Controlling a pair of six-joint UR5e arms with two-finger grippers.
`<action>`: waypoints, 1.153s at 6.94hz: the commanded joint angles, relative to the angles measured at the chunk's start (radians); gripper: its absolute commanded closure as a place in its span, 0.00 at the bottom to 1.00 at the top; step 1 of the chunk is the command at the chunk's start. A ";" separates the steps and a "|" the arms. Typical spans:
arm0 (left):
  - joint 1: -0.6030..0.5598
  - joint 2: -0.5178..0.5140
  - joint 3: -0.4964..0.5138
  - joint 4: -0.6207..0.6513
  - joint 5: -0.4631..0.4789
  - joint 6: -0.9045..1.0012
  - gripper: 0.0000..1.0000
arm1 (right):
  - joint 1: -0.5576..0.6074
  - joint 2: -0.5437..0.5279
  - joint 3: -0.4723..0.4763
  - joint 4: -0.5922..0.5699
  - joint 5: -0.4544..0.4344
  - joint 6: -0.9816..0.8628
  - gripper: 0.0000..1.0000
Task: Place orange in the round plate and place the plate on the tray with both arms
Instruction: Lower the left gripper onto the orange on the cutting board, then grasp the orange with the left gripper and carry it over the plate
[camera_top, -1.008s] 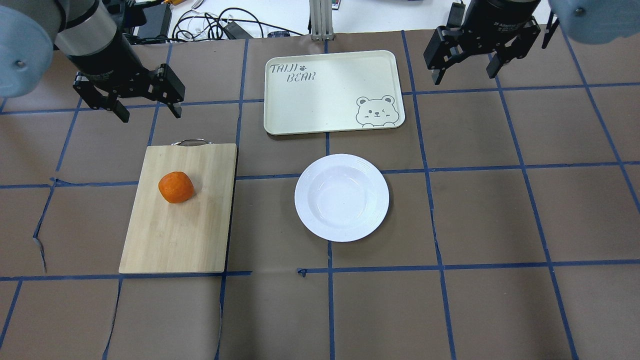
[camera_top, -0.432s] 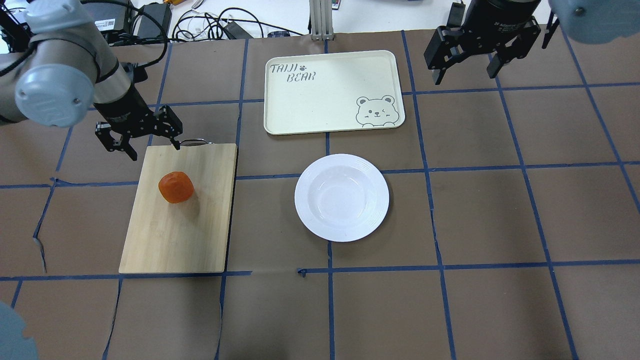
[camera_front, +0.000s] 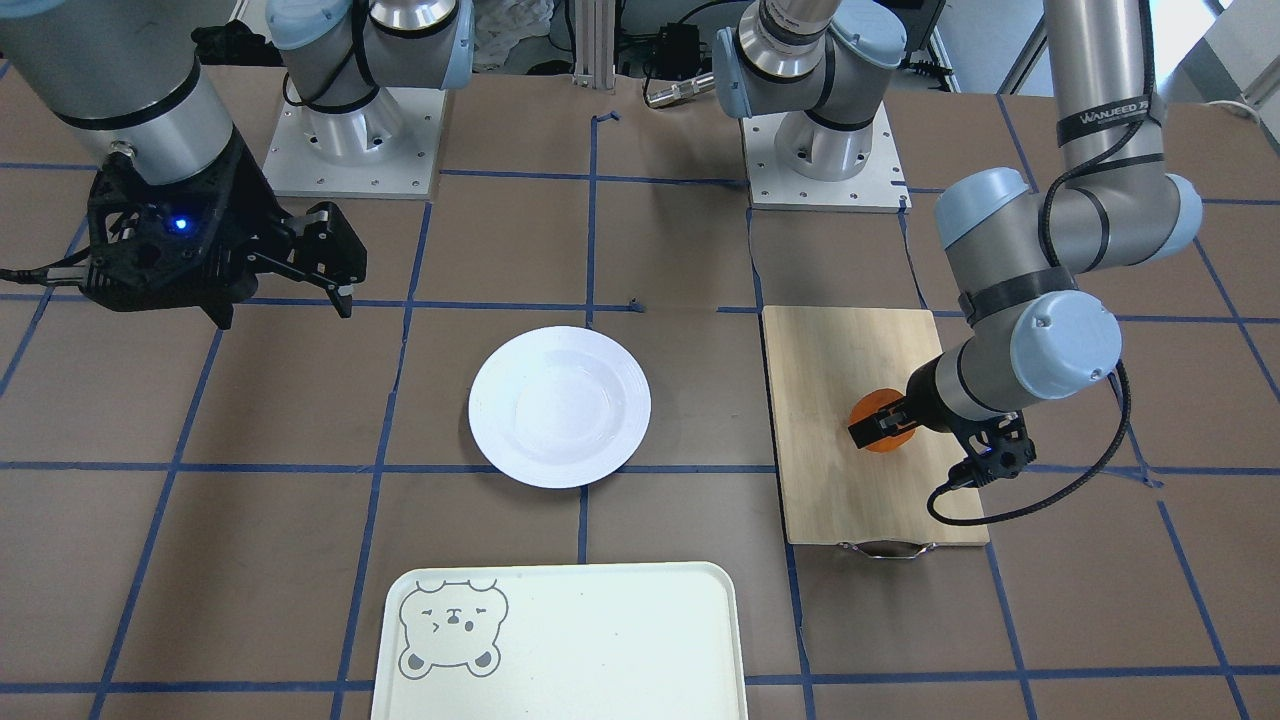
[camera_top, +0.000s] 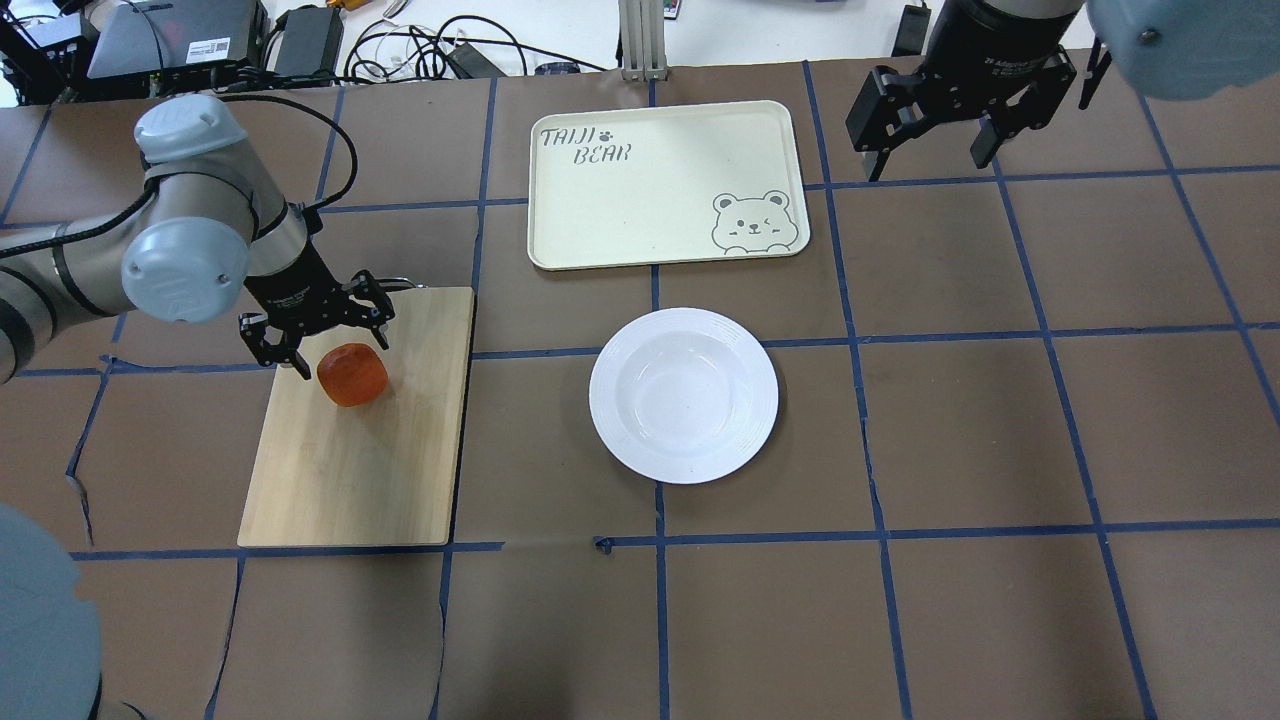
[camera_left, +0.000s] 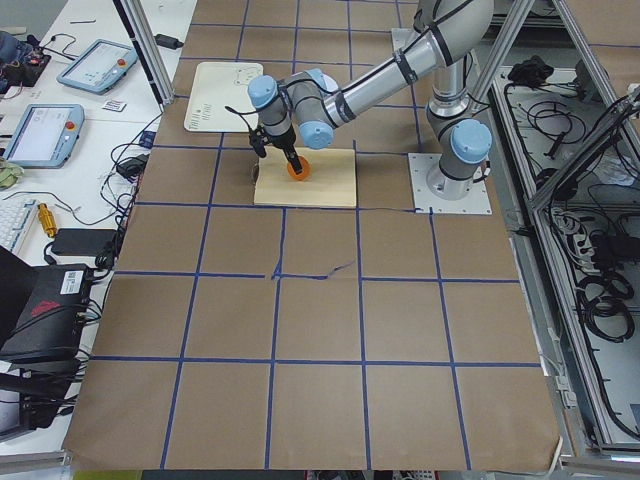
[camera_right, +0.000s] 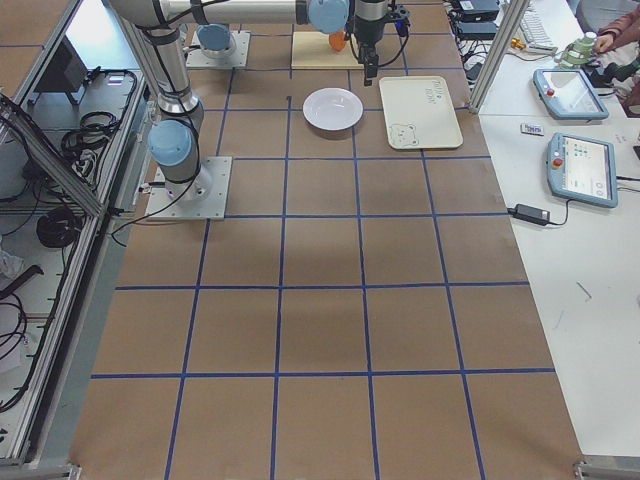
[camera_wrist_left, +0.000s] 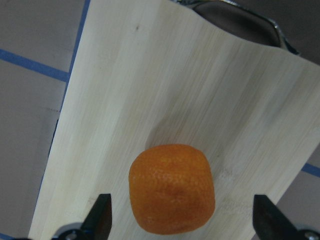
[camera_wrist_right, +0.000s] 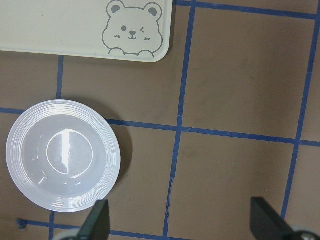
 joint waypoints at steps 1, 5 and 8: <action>0.002 -0.034 -0.016 0.017 0.006 0.017 0.00 | 0.000 0.000 0.007 -0.001 0.000 -0.003 0.00; -0.010 -0.019 0.041 0.019 -0.012 0.037 1.00 | -0.003 0.001 0.009 -0.009 0.002 -0.004 0.00; -0.215 0.035 0.081 -0.007 -0.068 0.025 1.00 | -0.003 0.003 0.009 -0.017 0.002 -0.004 0.00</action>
